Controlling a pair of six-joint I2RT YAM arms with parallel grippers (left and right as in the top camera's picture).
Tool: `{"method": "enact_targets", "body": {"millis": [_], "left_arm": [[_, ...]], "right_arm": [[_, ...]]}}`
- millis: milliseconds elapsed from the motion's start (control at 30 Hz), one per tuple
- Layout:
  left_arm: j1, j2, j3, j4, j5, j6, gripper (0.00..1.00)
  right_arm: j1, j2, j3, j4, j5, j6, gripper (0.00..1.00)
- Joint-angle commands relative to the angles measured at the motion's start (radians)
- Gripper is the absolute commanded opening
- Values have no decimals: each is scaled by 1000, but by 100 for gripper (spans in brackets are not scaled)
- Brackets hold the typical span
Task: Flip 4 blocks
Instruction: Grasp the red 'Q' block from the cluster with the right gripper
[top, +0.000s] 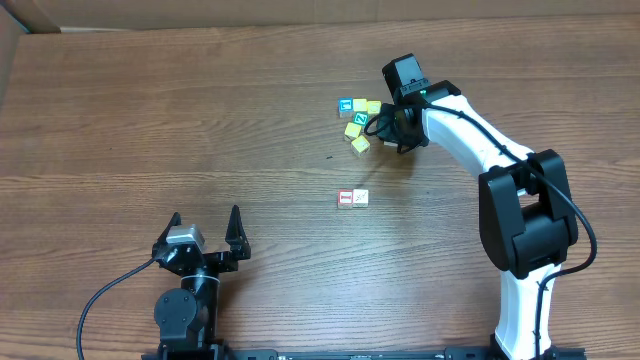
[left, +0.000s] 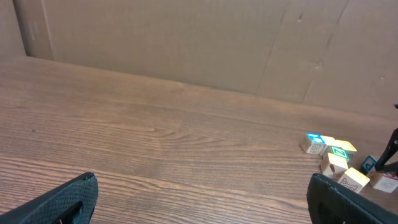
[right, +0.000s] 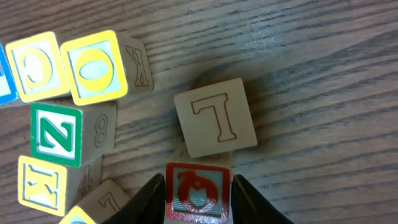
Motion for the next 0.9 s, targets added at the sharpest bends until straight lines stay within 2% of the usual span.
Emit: {"method": "enact_targets", "body": {"millis": [0,67,133,200,267,300,433,667,733,800,867], "left_arm": [[-7,-9,-3,1,11,19,100],[-7,-9,-3,1,11,19,100],[-7,-9,-3,1,11,19,100],[-7,-9,-3,1,11,19,100],[-7,-9,-3,1,11,19,100],[-7,-9,-3,1,11,19,100],[-7,-9,-3,1,11,19,100],[-7,-9,-3,1,11,19,100],[-7,-9,-3,1,11,19,100],[-7,-9,-3,1,11,19,100],[-7,-10,-3,1,11,19,100]], "right_arm": [[1,-3,-5,0,17,-2,40],[2,-3,-5,0,17,-2,45],[2,-3,-5,-2,18,-8,45],[2,-3,-5,-2,18,-25,40],[2,-3,-5,-8,17,-25,31],[2,-3,-5,-15,17,-25,31],[2,-3,-5,-31,17,-25,34],[2,-3,-5,-50,17,-28,34],[2,-3,-5,-49,17,-28,31],[2,-4,-5,-50,17,-28,24],[2,-5,-3,-54,14,-28,24]]}}
